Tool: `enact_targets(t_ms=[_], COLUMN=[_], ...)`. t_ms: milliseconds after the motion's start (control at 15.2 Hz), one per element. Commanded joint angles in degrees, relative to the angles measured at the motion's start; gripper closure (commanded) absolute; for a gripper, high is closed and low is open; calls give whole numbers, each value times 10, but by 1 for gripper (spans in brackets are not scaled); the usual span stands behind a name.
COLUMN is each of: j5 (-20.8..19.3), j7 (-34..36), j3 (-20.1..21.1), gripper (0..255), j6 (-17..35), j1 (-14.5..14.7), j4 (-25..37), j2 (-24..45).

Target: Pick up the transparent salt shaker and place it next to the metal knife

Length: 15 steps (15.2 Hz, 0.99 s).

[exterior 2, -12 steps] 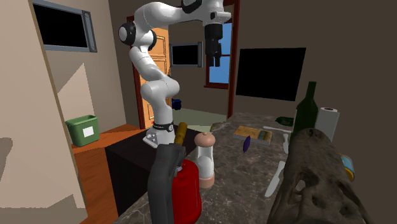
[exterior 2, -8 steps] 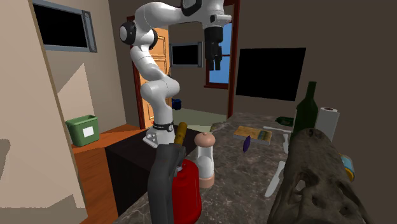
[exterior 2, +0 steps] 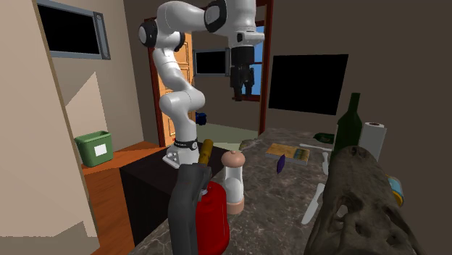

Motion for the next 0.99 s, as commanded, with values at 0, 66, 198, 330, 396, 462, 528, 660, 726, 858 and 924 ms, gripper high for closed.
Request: enact_targets(t_ms=[0, 66, 198, 330, 396, 462, 528, 660, 726, 858, 924], j5=[-4, -5, -6, -5, -3, -1, 2, 11, 16, 27, 28], j7=[-12, -19, -33, -47, -55, -63, -71, -89, -98, -114, -115], j3=[-16, -25, -43, -60, -69, -77, -86, -103, -110, -123, -123], gripper=[0, 0, 0, 0, 0, 0, 0, 0, 0, 0, 0], j6=[27, 40, 66, 91, 103, 115, 127, 149, 160, 176, 183], j1=[-7, -10, -16, -21, -24, -26, -28, -33, -35, -39, -39], j4=[-3, -3, 0, 5, 9, 13, 18, 29, 36, 48, 44], j2=[23, 37, 66, 97, 113, 129, 147, 182, 200, 231, 234])
